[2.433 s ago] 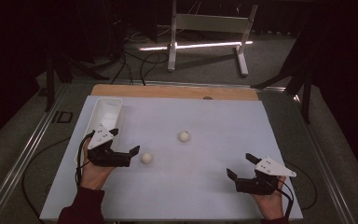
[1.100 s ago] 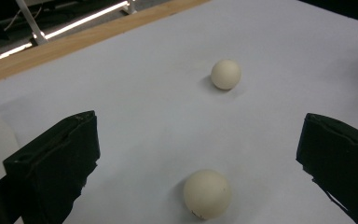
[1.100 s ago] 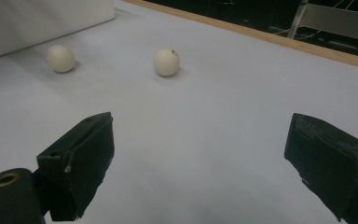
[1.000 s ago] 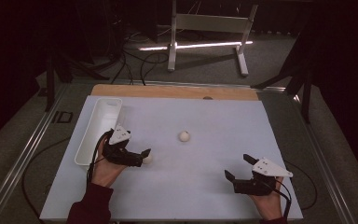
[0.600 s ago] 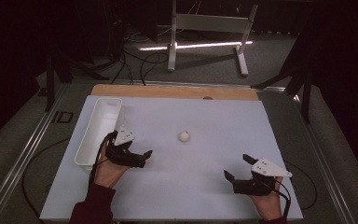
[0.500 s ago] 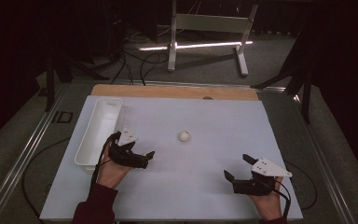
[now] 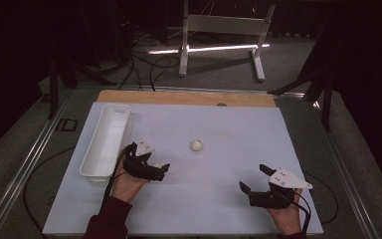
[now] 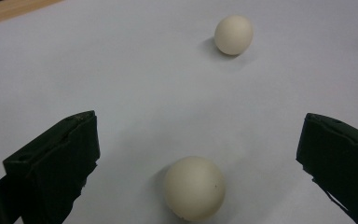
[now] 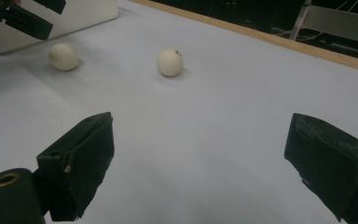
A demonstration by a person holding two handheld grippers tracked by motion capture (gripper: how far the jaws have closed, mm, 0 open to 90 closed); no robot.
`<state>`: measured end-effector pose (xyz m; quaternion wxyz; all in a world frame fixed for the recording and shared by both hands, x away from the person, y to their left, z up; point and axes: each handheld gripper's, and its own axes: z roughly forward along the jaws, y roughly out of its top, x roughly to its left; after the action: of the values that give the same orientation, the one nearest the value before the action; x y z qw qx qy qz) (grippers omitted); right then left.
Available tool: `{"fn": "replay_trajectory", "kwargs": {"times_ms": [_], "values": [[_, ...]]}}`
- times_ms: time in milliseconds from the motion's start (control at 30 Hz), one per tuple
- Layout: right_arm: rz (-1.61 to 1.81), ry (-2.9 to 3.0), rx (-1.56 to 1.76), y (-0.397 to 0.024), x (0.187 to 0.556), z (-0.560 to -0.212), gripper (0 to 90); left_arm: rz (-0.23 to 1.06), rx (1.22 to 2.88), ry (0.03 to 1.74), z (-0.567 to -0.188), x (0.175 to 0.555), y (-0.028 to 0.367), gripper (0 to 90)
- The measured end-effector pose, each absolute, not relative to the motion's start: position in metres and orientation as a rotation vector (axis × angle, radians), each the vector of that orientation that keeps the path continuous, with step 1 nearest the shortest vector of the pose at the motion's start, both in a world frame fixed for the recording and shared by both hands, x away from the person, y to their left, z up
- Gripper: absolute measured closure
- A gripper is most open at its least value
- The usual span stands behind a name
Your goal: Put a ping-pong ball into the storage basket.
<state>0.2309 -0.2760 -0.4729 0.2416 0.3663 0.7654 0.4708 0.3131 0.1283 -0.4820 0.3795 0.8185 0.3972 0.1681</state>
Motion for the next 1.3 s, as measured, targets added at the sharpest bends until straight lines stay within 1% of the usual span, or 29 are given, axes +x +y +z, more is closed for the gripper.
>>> {"fn": "replay_trajectory", "kwargs": {"times_ms": [200, 367, 833, 1033, 1300], "values": [[1.289, 2.093, 1.006, -0.277, 0.231, -0.473, 7.7, 0.413, 2.115, 1.018, -0.487, 0.315, 0.125, 0.1], [1.296, 2.095, 1.014, -0.277, 0.232, -0.475, 7.7, 0.372, 2.139, 1.033, -0.498, 0.318, 0.119, 0.1], [1.285, 2.092, 1.016, -0.279, 0.231, -0.475, 7.7, 0.377, 2.15, 1.054, -0.504, 0.32, 0.119, 0.0], [1.288, 2.09, 1.013, -0.279, 0.231, -0.475, 7.7, 0.39, 2.194, 1.075, -0.509, 0.321, 0.118, 0.1], [1.288, 2.089, 1.012, -0.279, 0.231, -0.475, 7.7, 0.364, 2.204, 1.107, -0.512, 0.323, 0.12, 0.1]]}}
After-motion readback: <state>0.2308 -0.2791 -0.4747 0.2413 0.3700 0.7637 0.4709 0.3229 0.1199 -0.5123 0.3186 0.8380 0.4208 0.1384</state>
